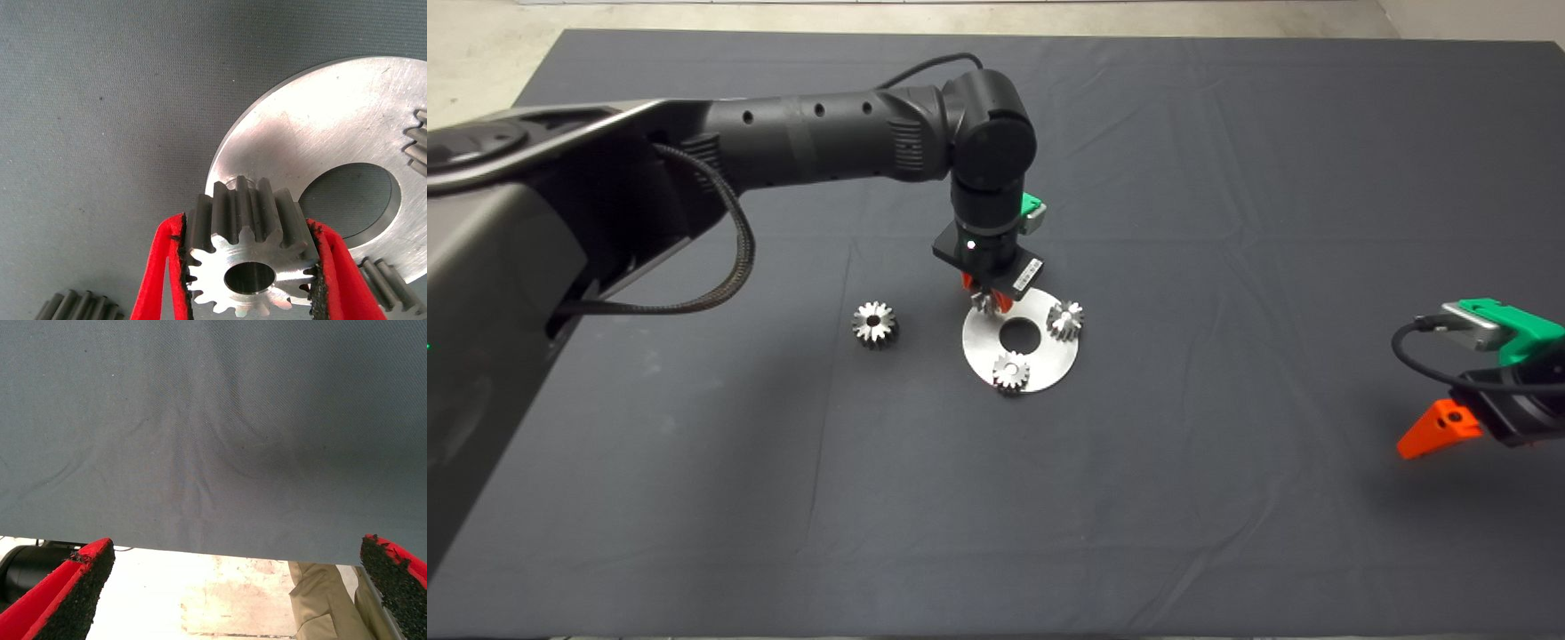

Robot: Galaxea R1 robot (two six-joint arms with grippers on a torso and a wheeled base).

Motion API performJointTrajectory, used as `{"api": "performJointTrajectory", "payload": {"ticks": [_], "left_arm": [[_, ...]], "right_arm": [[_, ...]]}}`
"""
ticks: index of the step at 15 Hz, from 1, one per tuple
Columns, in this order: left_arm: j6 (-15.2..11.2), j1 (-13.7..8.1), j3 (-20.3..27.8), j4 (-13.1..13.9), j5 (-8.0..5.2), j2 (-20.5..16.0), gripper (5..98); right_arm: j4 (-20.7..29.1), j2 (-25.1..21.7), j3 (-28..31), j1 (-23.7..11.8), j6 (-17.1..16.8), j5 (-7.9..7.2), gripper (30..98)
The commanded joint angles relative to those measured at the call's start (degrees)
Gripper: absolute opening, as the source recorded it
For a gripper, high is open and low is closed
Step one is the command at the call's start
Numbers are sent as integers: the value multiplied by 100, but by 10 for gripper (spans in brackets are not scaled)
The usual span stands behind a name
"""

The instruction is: Remove an incorrectly installed larger gear and replace it with the correct smaller gear

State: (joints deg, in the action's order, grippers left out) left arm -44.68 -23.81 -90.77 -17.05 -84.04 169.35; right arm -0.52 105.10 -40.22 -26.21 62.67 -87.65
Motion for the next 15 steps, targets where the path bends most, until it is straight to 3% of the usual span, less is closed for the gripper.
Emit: {"api": "performJointTrajectory", "payload": {"ticks": [1, 6, 15], "left_arm": [[206, 7, 189, -35, -201, 24, 257], [-49, -1, 121, -35, -165, 24, 257], [-95, 6, 330, -35, -201, 24, 309]], "right_arm": [[70, -19, 59, -69, 17, -551, 969], [26, -142, 68, -60, 26, -543, 969], [16, -116, 131, -60, 33, -543, 969]]}}
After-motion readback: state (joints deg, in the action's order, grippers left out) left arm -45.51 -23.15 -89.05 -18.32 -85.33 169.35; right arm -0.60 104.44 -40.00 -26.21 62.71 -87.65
